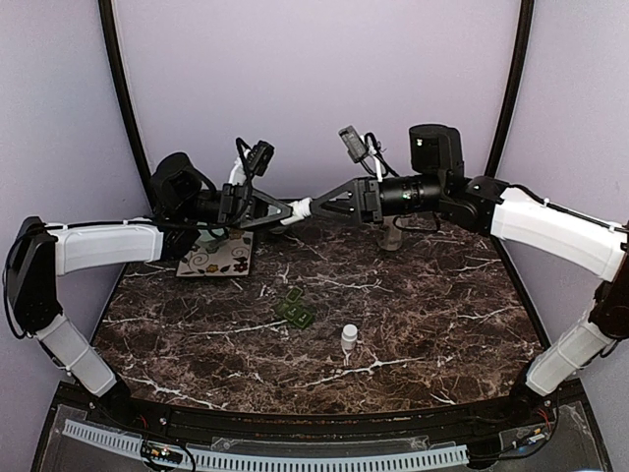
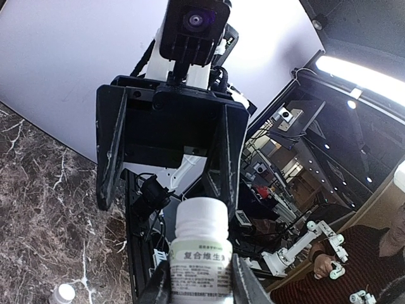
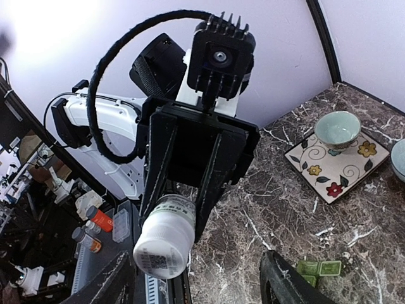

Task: Sort the pills into containers
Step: Unscrew the lid of the pill bottle.

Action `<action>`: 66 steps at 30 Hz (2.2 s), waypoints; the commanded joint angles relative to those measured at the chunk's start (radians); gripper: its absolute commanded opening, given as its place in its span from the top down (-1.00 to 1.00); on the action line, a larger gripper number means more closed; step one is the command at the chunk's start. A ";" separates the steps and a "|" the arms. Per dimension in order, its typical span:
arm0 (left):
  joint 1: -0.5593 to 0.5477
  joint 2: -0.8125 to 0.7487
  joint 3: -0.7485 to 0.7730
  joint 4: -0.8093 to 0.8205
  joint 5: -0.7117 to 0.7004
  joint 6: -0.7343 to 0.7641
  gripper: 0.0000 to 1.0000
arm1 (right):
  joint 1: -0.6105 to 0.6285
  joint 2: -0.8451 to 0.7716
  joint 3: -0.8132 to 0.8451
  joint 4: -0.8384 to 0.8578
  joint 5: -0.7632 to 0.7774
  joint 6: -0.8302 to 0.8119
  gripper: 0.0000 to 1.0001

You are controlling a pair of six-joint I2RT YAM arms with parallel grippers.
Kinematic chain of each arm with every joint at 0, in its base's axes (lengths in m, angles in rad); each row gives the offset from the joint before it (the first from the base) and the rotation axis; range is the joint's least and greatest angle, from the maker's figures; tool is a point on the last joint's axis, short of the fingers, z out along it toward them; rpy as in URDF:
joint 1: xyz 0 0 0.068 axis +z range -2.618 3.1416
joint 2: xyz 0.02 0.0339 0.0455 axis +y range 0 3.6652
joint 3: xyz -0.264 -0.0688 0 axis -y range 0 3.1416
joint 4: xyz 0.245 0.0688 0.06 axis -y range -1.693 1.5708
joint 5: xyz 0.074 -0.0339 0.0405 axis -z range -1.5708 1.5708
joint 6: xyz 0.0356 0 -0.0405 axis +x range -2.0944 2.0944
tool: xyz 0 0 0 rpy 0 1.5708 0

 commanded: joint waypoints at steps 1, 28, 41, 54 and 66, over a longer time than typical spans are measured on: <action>0.005 -0.072 -0.011 -0.089 -0.035 0.112 1.00 | -0.016 -0.035 -0.017 0.109 -0.026 0.111 -0.35; -0.006 -0.167 0.037 -0.577 -0.341 0.647 1.00 | -0.045 0.125 0.164 -0.076 -0.061 0.393 -0.32; -0.006 -0.139 0.071 -0.605 -0.340 0.678 1.00 | -0.059 0.165 0.173 -0.085 -0.070 0.394 -0.24; -0.018 -0.130 0.083 -0.648 -0.359 0.720 1.00 | -0.063 0.192 0.201 -0.069 -0.099 0.412 0.02; -0.020 -0.125 0.080 -0.651 -0.371 0.729 1.00 | -0.060 0.184 0.191 -0.065 -0.106 0.419 0.22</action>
